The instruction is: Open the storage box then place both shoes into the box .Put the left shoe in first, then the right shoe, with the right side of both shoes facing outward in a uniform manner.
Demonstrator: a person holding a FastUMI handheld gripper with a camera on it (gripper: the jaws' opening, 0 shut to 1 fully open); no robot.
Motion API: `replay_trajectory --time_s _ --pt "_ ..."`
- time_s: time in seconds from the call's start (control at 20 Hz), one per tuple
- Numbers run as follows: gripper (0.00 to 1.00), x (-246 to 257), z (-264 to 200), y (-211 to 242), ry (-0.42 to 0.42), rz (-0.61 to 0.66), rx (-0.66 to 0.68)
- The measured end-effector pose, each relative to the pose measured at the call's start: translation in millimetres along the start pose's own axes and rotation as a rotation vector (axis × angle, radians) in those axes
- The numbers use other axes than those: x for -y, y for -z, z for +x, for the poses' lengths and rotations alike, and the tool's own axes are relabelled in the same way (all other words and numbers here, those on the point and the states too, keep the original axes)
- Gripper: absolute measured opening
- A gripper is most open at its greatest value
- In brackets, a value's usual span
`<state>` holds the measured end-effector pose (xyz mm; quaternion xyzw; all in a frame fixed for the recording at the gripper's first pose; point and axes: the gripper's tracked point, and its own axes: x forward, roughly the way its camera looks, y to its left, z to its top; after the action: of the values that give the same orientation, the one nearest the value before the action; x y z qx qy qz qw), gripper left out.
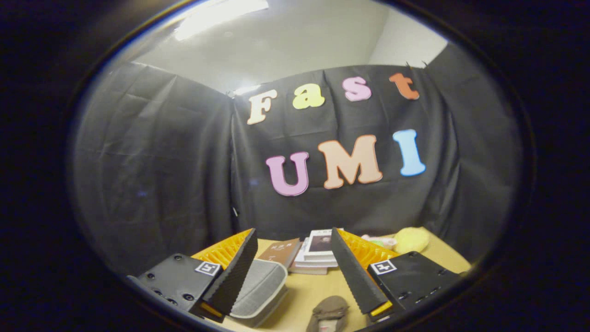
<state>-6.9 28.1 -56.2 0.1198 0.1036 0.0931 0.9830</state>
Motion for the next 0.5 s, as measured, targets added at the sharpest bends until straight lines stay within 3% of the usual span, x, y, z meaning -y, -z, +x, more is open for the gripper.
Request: replay_trajectory --time_s 0.5 --pt "1.00 -16.4 7.9 106.1 -0.170 0.420 -0.367"
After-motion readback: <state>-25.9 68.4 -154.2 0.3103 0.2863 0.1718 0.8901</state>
